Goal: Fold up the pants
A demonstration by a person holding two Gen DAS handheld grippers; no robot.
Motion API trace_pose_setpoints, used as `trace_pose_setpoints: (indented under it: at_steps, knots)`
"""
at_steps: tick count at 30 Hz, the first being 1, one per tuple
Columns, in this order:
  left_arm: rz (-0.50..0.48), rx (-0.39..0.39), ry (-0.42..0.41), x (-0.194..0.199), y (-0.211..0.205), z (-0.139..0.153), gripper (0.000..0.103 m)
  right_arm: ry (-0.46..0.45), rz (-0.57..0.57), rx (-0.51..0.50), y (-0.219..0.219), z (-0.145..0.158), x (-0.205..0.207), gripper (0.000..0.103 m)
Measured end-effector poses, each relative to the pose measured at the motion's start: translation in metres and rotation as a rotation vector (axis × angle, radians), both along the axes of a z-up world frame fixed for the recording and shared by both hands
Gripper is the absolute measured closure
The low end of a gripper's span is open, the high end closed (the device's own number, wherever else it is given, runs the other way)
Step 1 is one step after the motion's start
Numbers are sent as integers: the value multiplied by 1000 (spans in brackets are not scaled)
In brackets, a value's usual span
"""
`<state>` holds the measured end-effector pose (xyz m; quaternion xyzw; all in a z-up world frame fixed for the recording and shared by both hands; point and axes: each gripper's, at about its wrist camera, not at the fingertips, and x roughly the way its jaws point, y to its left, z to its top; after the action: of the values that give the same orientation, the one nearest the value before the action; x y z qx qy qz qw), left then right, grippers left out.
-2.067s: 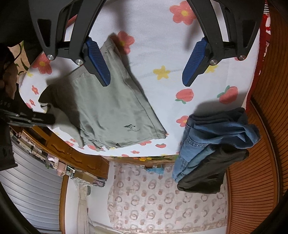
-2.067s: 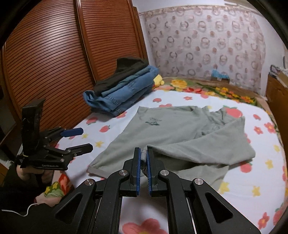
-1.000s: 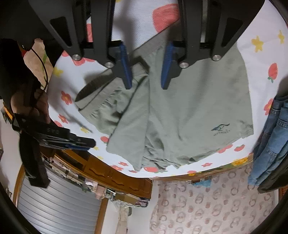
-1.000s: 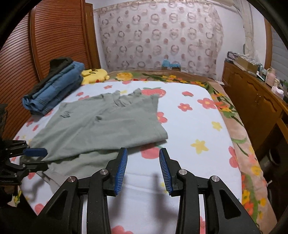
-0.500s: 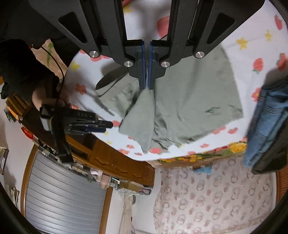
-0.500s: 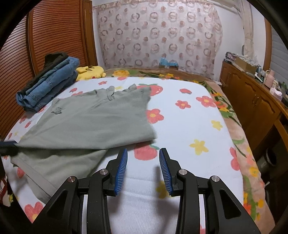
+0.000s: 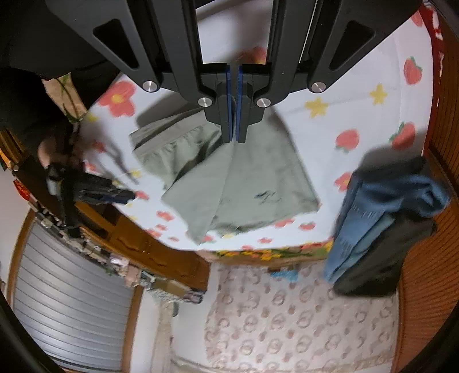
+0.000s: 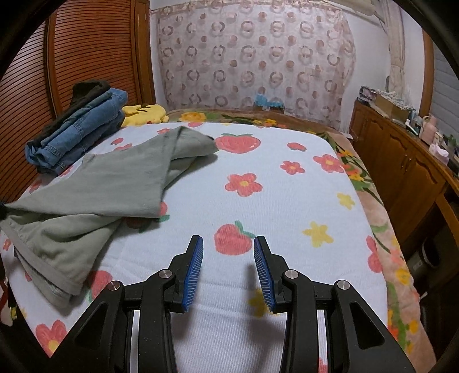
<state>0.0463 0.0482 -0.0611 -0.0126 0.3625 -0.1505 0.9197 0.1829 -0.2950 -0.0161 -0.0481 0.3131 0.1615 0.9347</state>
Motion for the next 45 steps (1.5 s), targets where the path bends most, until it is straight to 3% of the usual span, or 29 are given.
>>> trace_pose_setpoints:
  at_steps: [3, 7, 16, 21, 26, 40, 41, 42, 45]
  knots:
    - [20, 3, 29, 3, 6, -15, 100, -7, 15, -9, 2, 3, -5, 65]
    - [32, 5, 58, 5, 8, -31, 100, 11, 98, 56, 11, 7, -25, 65]
    - [36, 7, 87, 7, 8, -46, 100, 41, 249, 77, 44, -5, -69, 65]
    - [35, 7, 89, 7, 8, -47, 100, 48, 265, 52, 49, -11, -75, 66]
    - [36, 2, 91, 8, 9, -48, 100, 43, 273, 26, 59, -10, -75, 76]
    - [34, 0, 91, 8, 9, -48, 100, 33, 287, -33, 80, -5, -68, 77]
    - [33, 0, 91, 7, 8, -48, 100, 32, 279, -30, 80, -5, -67, 80]
    - [33, 0, 91, 7, 8, -48, 100, 33, 279, -21, 79, -5, -67, 96]
    - [33, -2, 88, 6, 8, -48, 100, 26, 296, 2, 76, -2, -73, 101]
